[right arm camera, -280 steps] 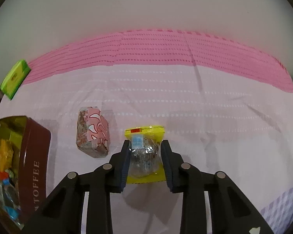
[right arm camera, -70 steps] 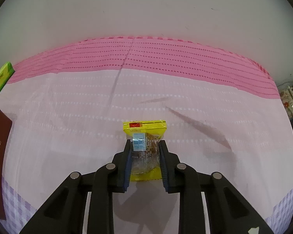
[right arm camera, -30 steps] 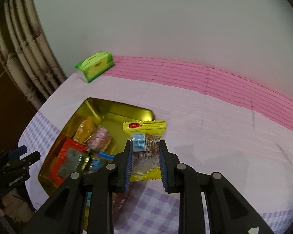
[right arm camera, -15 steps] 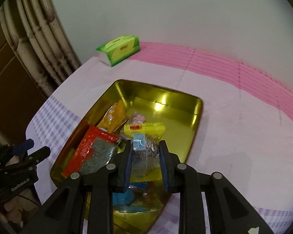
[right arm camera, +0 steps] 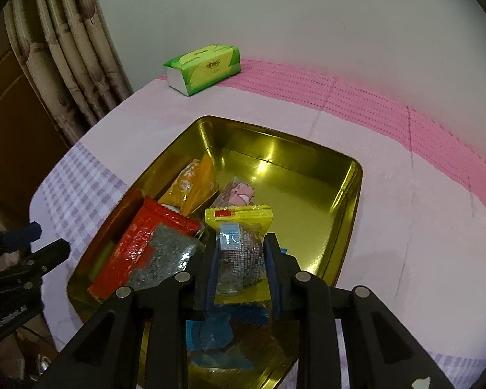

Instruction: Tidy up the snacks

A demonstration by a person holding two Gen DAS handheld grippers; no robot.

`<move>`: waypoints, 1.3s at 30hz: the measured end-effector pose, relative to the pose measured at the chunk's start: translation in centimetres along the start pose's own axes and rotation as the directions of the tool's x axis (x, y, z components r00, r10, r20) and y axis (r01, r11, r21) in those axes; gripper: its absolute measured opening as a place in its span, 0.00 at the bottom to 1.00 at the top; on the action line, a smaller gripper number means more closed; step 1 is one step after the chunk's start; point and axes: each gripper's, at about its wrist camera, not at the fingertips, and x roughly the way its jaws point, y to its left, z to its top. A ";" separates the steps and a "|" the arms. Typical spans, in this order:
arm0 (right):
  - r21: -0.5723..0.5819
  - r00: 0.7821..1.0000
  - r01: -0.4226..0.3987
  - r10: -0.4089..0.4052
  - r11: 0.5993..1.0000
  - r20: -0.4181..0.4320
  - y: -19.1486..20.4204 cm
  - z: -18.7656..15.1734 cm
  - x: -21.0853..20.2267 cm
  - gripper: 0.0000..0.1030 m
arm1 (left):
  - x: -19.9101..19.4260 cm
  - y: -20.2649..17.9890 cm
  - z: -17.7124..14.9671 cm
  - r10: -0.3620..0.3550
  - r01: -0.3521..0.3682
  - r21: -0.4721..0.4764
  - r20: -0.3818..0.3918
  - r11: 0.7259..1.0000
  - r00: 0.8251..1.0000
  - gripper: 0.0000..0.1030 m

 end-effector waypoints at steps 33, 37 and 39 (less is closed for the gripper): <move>0.041 0.998 0.008 -0.011 0.999 0.065 0.7 -1.7 -5.0 0.83 | -0.6 -1.0 -0.2 -0.022 0.022 0.018 -0.004 1.000 1.000 0.56; 0.030 0.998 0.019 -0.020 0.999 0.051 1.2 -2.8 -5.9 0.88 | -1.1 -1.5 -0.3 -0.021 0.021 0.037 0.004 0.999 1.000 0.58; 0.026 0.999 0.026 -0.027 0.999 0.042 1.5 -3.4 -6.3 0.89 | -1.2 -1.8 -0.4 -0.020 0.019 0.050 0.009 0.999 1.000 0.58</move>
